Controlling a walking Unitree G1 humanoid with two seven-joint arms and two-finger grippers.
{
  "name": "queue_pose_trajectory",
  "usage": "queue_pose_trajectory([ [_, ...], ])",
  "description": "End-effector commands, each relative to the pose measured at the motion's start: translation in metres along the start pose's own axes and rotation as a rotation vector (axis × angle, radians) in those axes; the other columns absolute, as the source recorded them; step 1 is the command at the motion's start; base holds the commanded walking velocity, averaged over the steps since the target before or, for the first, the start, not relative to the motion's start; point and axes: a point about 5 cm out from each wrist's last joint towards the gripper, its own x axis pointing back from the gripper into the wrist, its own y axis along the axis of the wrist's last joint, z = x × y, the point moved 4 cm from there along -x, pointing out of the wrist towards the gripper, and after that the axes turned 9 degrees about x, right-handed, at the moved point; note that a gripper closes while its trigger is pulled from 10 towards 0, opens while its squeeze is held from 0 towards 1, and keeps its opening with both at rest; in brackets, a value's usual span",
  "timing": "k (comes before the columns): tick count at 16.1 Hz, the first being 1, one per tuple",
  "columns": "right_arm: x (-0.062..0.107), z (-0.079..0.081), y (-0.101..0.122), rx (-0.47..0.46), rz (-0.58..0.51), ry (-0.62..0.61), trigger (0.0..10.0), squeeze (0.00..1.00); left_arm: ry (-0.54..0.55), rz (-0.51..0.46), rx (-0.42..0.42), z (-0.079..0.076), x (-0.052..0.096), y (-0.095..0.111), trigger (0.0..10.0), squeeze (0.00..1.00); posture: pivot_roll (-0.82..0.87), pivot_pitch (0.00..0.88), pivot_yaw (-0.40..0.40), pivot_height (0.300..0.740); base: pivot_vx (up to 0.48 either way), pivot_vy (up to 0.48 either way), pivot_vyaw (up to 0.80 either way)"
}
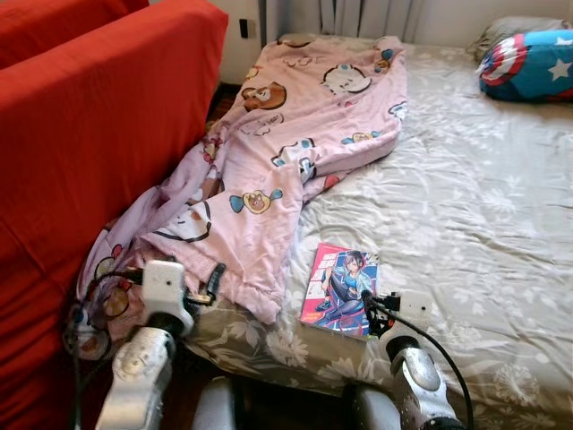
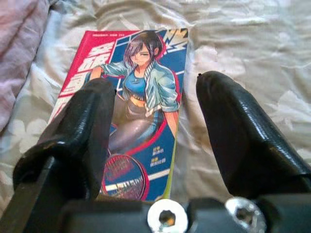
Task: Clean up the room
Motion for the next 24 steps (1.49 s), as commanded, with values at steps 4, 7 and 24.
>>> queue_pose_trajectory([
  [4, 0.008, -0.001, -0.015, 0.008, 0.044, -0.025, 10.0, 0.00, 0.002, -0.001, -0.005, -0.001, 0.001, 0.004, 10.0, 0.00, 0.15, 0.208, -0.014, 0.602, 0.000, 0.000, 0.00],
  [7, 0.005, -0.003, -0.012, 0.007, 0.042, -0.042, 10.0, 0.00, 0.012, -0.003, -0.012, 0.002, 0.002, 0.005, 10.0, 0.00, 0.16, 0.213, -0.015, 0.593, 0.000, 0.000, 0.00],
  [24, -0.009, -0.006, 0.006, -0.415, -0.005, -0.011, 10.0, 0.00, 0.072, 0.033, -0.057, 0.020, 0.044, 0.013, 10.0, 0.00, 0.22, 0.279, -0.020, 0.593, 0.000, 0.000, 0.00],
])
